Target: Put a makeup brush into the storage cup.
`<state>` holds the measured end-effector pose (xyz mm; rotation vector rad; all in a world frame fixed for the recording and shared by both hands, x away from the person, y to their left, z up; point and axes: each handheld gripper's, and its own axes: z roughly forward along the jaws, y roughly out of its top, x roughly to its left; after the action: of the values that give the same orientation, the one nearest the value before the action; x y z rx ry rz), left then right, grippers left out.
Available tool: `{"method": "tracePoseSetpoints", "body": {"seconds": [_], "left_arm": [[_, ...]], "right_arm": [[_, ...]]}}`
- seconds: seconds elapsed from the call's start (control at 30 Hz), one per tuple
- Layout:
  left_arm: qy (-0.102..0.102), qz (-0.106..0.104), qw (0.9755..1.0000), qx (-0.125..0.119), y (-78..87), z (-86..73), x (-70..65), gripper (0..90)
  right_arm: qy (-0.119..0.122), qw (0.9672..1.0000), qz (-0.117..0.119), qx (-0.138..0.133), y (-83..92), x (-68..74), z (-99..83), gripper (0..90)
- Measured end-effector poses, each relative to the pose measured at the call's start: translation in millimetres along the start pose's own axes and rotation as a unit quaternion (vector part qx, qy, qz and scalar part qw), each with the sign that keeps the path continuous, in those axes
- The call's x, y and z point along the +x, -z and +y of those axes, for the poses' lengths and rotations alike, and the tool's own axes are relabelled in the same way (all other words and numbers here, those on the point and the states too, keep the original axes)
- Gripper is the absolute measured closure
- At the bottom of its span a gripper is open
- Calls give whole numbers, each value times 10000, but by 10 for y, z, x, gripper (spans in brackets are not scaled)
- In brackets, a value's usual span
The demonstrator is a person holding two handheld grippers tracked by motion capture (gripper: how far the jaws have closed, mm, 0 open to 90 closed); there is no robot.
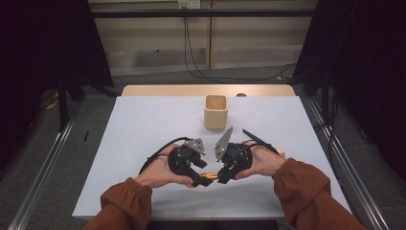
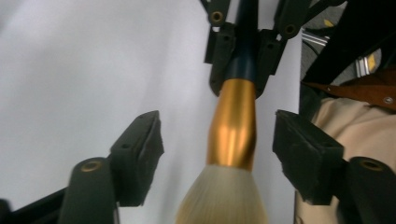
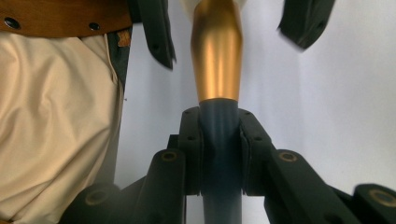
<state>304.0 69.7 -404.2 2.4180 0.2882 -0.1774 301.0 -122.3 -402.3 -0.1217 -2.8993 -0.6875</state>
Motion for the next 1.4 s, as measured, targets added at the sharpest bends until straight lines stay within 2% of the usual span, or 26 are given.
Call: {"method": "tracePoseSetpoints", "body": {"seconds": [0.03,0.1,0.13,0.37,0.4,0.47,0.53,0.57,0.73,0.8,0.83,0.9,1.0,1.03,1.07,1.1,1.2,1.23,1.27,1.4], "left_arm": [[27,63,10000,-30,3,-14,6,207],[115,176,9997,-83,18,-48,15,190],[170,282,9994,-146,39,-75,26,151],[448,369,9975,-411,97,-209,77,47],[433,389,9974,-415,115,-236,90,40],[561,505,9958,-516,135,-270,90,40],[621,537,9945,-648,176,-316,102,40],[621,537,9945,-648,176,-316,102,39],[724,676,9913,-863,217,-389,78,36],[772,726,9901,-924,222,-417,74,36],[805,778,9892,-951,225,-437,72,37],[863,821,9875,-1032,233,-475,71,37],[932,908,9849,-1141,246,-526,63,37],[952,938,9842,-1158,252,-538,59,37],[970,957,9836,-1182,256,-547,56,37],[979,967,9829,-1224,262,-559,52,37],[1032,1020,9808,-1306,268,-596,34,37],[1034,1016,9804,-1335,267,-605,28,37],[1049,1023,9799,-1351,266,-612,23,37],[1081,1043,9783,-1428,258,-642,-5,37]], "right_arm": [[-65,10000,-7,-32,12,-7,-30,753],[-70,10000,-26,-47,15,-13,-42,752],[-107,9999,-42,-90,29,-32,-75,753],[-329,9993,-118,-125,63,-53,-155,753],[-395,9991,-137,-123,72,-53,-166,752],[-448,9987,-168,-198,87,-69,-201,752],[-585,9977,-242,-249,101,-88,-250,752],[-585,9977,-242,-249,101,-88,-250,752],[-734,9964,-249,-353,101,-103,-321,752],[-857,9949,-299,-444,108,-108,-362,752],[-956,9930,-389,-574,123,-111,-400,752],[-993,9922,-426,-624,132,-107,-412,752],[-1048,9893,-483,-893,152,-92,-463,752],[-1102,9880,-498,-956,152,-85,-478,752],[-1190,9851,-595,-1090,142,-81,-509,752],[-1190,9851,-595,-1090,142,-81,-509,752],[-1388,9788,-688,-1343,129,-76,-567,752],[-1505,9741,-743,-1517,121,-61,-600,752],[-1505,9741,-743,-1517,121,-61,-600,752],[-1667,9671,-741,-1776,100,-25,-641,752]]}}
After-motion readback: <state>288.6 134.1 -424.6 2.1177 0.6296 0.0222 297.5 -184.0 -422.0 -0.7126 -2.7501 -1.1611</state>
